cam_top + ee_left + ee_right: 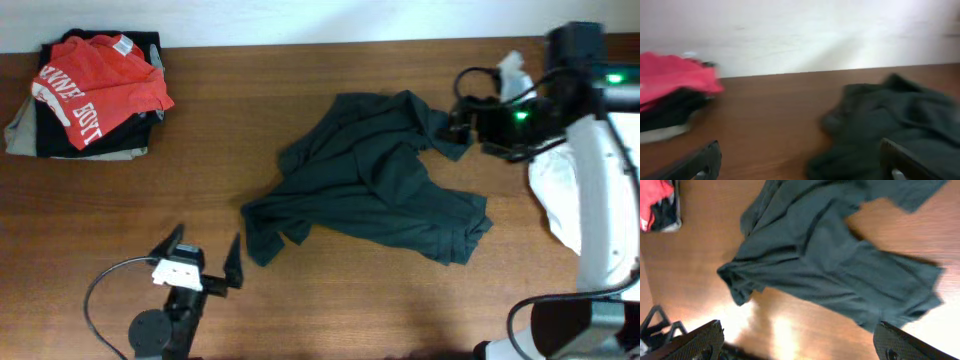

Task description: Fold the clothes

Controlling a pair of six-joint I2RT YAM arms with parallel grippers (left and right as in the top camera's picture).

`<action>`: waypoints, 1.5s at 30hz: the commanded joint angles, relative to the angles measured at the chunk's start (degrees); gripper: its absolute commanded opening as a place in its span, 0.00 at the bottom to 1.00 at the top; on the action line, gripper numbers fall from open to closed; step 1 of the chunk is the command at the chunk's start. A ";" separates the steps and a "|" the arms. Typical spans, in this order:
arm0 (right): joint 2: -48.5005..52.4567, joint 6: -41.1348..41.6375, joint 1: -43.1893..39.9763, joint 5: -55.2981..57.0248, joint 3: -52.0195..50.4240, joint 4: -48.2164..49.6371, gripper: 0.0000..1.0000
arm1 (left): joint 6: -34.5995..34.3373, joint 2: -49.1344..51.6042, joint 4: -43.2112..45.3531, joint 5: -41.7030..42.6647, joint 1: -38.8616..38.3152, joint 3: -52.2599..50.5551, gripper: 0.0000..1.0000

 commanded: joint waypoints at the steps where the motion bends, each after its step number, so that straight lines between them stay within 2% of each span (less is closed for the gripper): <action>1: -0.48 9.53 10.05 4.81 -9.01 9.90 0.99 | -8.74 -0.22 0.94 17.62 0.07 0.13 0.99; 2: -0.48 12.55 13.18 6.91 -13.11 13.75 0.99 | -11.80 -0.22 0.90 18.43 0.07 1.40 0.99; 4: -0.48 13.49 16.52 6.56 -17.84 20.15 0.99 | -11.65 0.55 0.50 21.18 0.07 4.81 0.99; 6: -0.48 13.46 16.48 6.80 -18.80 23.85 0.99 | -4.94 7.93 -7.06 21.55 0.07 12.31 0.99; 7: -0.46 13.00 16.50 7.10 -18.80 23.74 0.99 | -1.88 14.40 -10.91 21.55 0.07 17.14 0.99; 10: -0.42 13.00 16.59 11.61 -18.80 23.04 0.98 | 0.02 38.10 -19.91 23.67 0.02 34.14 0.99; 12: -0.42 13.00 16.59 13.05 -18.86 21.99 0.99 | 0.02 47.19 -17.35 39.23 0.02 37.75 0.99; 13: -0.42 12.98 16.59 13.03 -18.86 22.01 0.99 | 0.04 51.23 -17.79 38.88 -0.42 38.07 0.99; 14: -0.42 13.00 16.59 13.05 -18.86 22.01 0.99 | 0.02 53.13 -20.68 31.39 -1.81 38.07 0.99; 15: -0.42 13.00 16.59 13.05 -18.86 22.03 0.99 | -0.28 56.39 -26.88 18.67 -5.92 38.12 0.99; 16: -0.35 13.00 16.59 13.05 -18.86 22.10 0.99 | -2.40 60.37 -30.36 10.21 -11.08 38.12 0.99; 18: 0.42 13.00 16.59 13.05 -18.91 22.45 0.99 | -6.27 65.75 -30.58 3.54 -16.85 38.12 0.99; 21: 2.84 13.00 16.59 13.22 -18.97 22.53 0.99 | -21.00 71.19 -33.44 -11.69 -22.62 38.12 0.99; 25: 5.16 13.00 16.59 13.73 -18.97 22.86 0.99 | -22.69 72.06 -29.64 -8.46 -23.61 38.10 0.99; 26: 5.18 13.00 16.59 14.27 -18.97 22.86 0.99 | -22.77 72.32 -30.14 -10.16 -23.61 38.10 0.95; 29: 5.18 13.00 16.59 14.27 -18.97 23.12 0.99 | -25.27 76.61 -34.12 -17.40 -23.96 38.12 0.95; 31: 5.18 13.00 16.59 14.29 -18.97 23.15 0.99 | -25.31 80.17 -34.77 -17.88 -24.76 39.10 0.82; 33: 5.18 13.03 16.59 14.29 -18.97 23.28 0.99 | -26.77 83.12 -39.01 -23.87 -27.91 44.72 0.82; 35: 5.18 13.03 16.59 14.29 -18.97 23.30 0.99 | -26.77 84.28 -40.96 -25.27 -29.77 48.22 0.82; 38: 5.18 13.03 16.59 14.29 -18.97 23.30 0.99 | -30.49 88.13 -40.87 -25.24 -32.04 48.50 0.82; 42: 5.18 13.00 16.59 14.32 -18.97 23.21 0.99 | -30.67 93.18 -39.34 -25.33 -32.06 48.50 0.82; 45: 5.18 13.00 16.59 14.49 -18.97 23.21 0.99 | -31.93 93.33 -41.24 -29.29 -32.06 49.59 0.80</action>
